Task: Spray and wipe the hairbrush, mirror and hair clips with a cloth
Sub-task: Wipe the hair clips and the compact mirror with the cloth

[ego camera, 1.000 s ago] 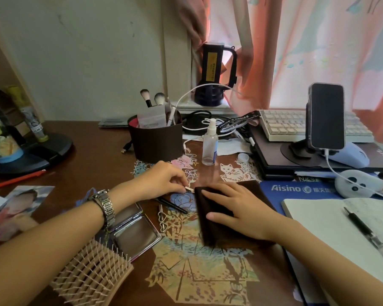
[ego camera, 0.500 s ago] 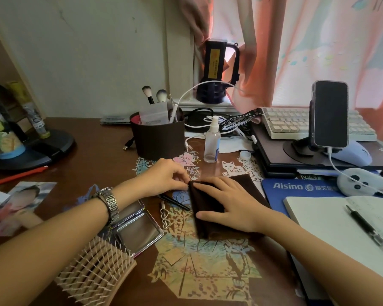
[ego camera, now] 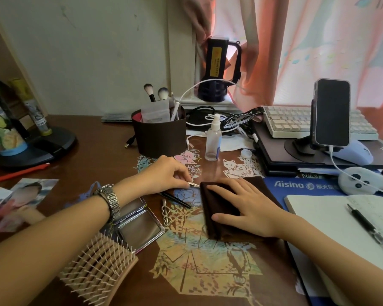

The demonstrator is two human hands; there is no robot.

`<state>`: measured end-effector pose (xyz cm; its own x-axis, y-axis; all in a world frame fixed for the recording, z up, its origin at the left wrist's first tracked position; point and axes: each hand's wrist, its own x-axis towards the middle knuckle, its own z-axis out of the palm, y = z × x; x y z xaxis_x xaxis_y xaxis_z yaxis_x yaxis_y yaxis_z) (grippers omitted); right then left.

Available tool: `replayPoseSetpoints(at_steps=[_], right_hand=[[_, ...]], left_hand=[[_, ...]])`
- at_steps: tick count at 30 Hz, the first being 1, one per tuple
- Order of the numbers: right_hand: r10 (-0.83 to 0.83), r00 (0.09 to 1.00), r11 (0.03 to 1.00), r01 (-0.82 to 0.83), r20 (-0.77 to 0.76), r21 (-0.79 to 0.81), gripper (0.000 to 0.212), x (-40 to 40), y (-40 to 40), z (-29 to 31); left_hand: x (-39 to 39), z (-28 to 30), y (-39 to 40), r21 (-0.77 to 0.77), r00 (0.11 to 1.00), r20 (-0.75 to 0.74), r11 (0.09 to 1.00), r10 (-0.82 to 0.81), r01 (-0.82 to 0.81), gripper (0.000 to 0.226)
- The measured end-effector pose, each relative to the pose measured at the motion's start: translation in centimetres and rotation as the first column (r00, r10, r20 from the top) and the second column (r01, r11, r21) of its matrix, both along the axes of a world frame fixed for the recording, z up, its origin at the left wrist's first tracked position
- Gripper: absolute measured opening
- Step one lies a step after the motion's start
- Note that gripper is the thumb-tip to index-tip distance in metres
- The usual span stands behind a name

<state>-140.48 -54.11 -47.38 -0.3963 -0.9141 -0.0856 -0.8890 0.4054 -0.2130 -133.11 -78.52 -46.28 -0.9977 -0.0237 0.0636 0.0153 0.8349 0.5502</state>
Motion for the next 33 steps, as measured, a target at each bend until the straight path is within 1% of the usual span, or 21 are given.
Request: replayPoseSetpoints(at_steps=[6,10,13,16,19,23,27,29,31,33], right_hand=[[-0.01,1.0,0.999,0.009,-0.019,-0.036,0.073,0.2,-0.1,-0.1],[-0.004,1.0,0.999,0.004,-0.006,-0.05,0.073,0.1,0.0,-0.2],[-0.007,1.0,0.999,0.008,0.008,-0.049,0.074,0.1,-0.1,-0.1],[-0.008,1.0,0.999,0.009,0.026,-0.052,0.074,0.1,0.0,0.0],[-0.008,0.999,0.998,0.01,0.037,-0.056,0.073,0.1,0.0,0.1],[-0.004,0.999,0.998,0.006,0.033,-0.057,0.073,0.0,0.0,0.0],[0.001,1.0,0.998,0.001,0.022,-0.07,0.074,-0.1,0.0,-0.2],[0.002,1.0,0.998,0.0,0.022,-0.065,0.073,-0.2,0.0,-0.2],[0.0,1.0,0.998,0.002,0.022,-0.063,0.073,-0.2,0.0,-0.2],[-0.004,1.0,0.998,0.005,0.017,-0.066,0.073,-0.2,0.0,-0.3]], left_hand=[[0.5,0.4,-0.8,-0.037,1.0,0.004,0.999,-0.016,0.016,0.011],[0.8,0.6,-0.9,0.044,0.998,0.061,0.999,-0.019,0.016,0.024],[0.4,0.4,-0.2,-0.033,0.999,0.041,0.999,-0.026,0.028,0.025],[-0.1,0.2,0.4,-0.128,0.999,0.013,0.991,-0.041,0.042,0.02],[-0.2,0.5,0.1,-0.145,0.999,0.014,0.988,-0.051,0.053,0.017],[0.3,0.7,-1.3,-0.12,1.0,0.025,0.993,-0.005,0.008,0.014],[1.1,0.6,-2.0,-0.039,0.998,0.03,0.998,0.059,-0.058,0.011],[1.2,0.6,-1.9,-0.025,0.997,0.025,0.997,0.074,-0.073,0.009],[1.2,0.6,-2.0,0.003,0.996,0.016,0.996,0.085,-0.085,0.011],[1.2,0.6,-2.1,0.061,0.995,0.011,0.993,0.103,-0.103,0.018]])
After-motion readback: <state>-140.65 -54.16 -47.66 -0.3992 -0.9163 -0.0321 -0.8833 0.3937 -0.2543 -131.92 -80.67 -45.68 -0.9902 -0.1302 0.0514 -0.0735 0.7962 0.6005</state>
